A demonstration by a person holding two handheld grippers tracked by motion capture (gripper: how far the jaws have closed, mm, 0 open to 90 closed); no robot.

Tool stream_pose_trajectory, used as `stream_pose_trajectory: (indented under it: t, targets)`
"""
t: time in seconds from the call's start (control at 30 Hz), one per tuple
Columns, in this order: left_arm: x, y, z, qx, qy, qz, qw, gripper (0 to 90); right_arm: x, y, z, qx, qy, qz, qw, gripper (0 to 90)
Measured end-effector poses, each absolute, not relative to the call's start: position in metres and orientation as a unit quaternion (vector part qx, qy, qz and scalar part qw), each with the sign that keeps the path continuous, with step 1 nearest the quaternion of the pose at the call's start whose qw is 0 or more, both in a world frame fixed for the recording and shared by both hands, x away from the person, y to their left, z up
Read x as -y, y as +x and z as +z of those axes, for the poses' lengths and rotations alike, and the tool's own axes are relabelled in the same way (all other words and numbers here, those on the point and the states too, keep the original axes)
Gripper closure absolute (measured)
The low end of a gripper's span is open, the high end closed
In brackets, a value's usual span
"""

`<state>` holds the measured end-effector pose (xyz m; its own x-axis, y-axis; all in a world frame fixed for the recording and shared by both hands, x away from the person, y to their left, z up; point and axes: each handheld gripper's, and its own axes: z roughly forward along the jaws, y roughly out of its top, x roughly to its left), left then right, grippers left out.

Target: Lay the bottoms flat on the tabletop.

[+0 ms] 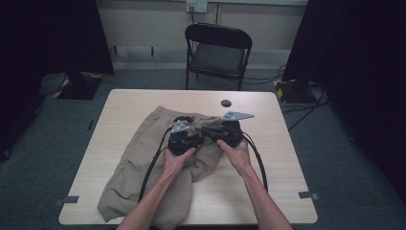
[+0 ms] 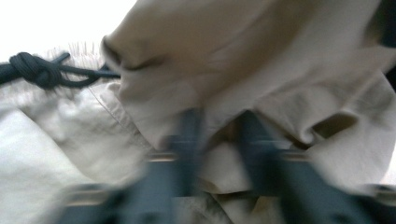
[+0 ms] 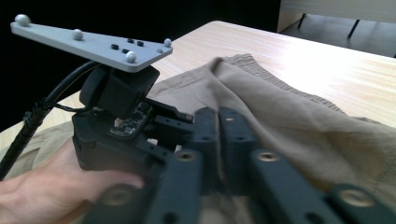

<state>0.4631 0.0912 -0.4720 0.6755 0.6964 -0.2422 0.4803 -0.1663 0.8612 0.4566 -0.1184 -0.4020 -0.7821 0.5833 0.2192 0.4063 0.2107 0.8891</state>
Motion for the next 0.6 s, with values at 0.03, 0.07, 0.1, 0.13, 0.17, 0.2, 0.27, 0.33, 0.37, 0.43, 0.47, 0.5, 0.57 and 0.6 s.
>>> stream_pose_trajectory:
  t: [0.03,0.07,0.1,0.13,0.17,0.2,0.27,0.33,0.37,0.43,0.47,0.5,0.57,0.6]
  targets:
    - [-0.093,0.463,-0.472,-0.393,0.757,0.104,0.512,90.0,0.121,0.457,-0.401,-0.770,0.324,0.542,0.088,65.8]
    - [-0.096,0.464,-0.473,-0.399,0.754,0.102,0.512,90.0,0.124,0.457,-0.400,-0.767,0.328,0.544,0.089,62.1]
    - [-0.101,0.464,-0.475,-0.408,0.752,0.103,0.507,90.0,0.128,0.457,-0.398,-0.765,0.331,0.545,0.089,57.8]
    - [-0.106,0.465,-0.477,-0.416,0.750,0.104,0.503,90.0,0.132,0.457,-0.398,-0.763,0.333,0.546,0.092,54.1]
    - [-0.112,0.466,-0.479,-0.424,0.746,0.101,0.503,90.0,0.137,0.457,-0.397,-0.760,0.340,0.545,0.097,51.2]
    - [-0.117,0.466,-0.481,-0.432,0.743,0.098,0.502,90.0,0.143,0.457,-0.396,-0.757,0.345,0.545,0.104,49.2]
    - [-0.126,0.466,-0.485,-0.443,0.740,0.106,0.495,90.0,0.155,0.458,-0.396,-0.748,0.359,0.547,0.114,45.4]
    - [-0.132,0.467,-0.488,-0.454,0.742,0.104,0.483,90.0,0.166,0.463,-0.399,-0.741,0.380,0.540,0.126,44.6]
    - [-0.136,0.467,-0.489,-0.460,0.741,0.104,0.477,90.0,0.170,0.466,-0.403,-0.739,0.393,0.532,0.131,42.2]
    - [-0.142,0.467,-0.492,-0.470,0.734,0.097,0.480,90.0,0.174,0.473,-0.414,-0.742,0.414,0.511,0.134,36.6]
    - [-0.144,0.467,-0.494,-0.471,0.737,0.097,0.475,90.0,0.175,0.476,-0.420,-0.744,0.422,0.501,0.135,34.1]
    - [-0.145,0.467,-0.495,-0.469,0.739,0.096,0.474,90.0,0.175,0.479,-0.427,-0.746,0.427,0.493,0.134,31.4]
    - [-0.147,0.467,-0.499,-0.473,0.739,0.092,0.470,90.0,0.173,0.485,-0.439,-0.747,0.436,0.486,0.123,28.4]
    - [-0.147,0.467,-0.501,-0.475,0.740,0.091,0.467,90.0,0.171,0.487,-0.443,-0.747,0.441,0.483,0.121,27.4]
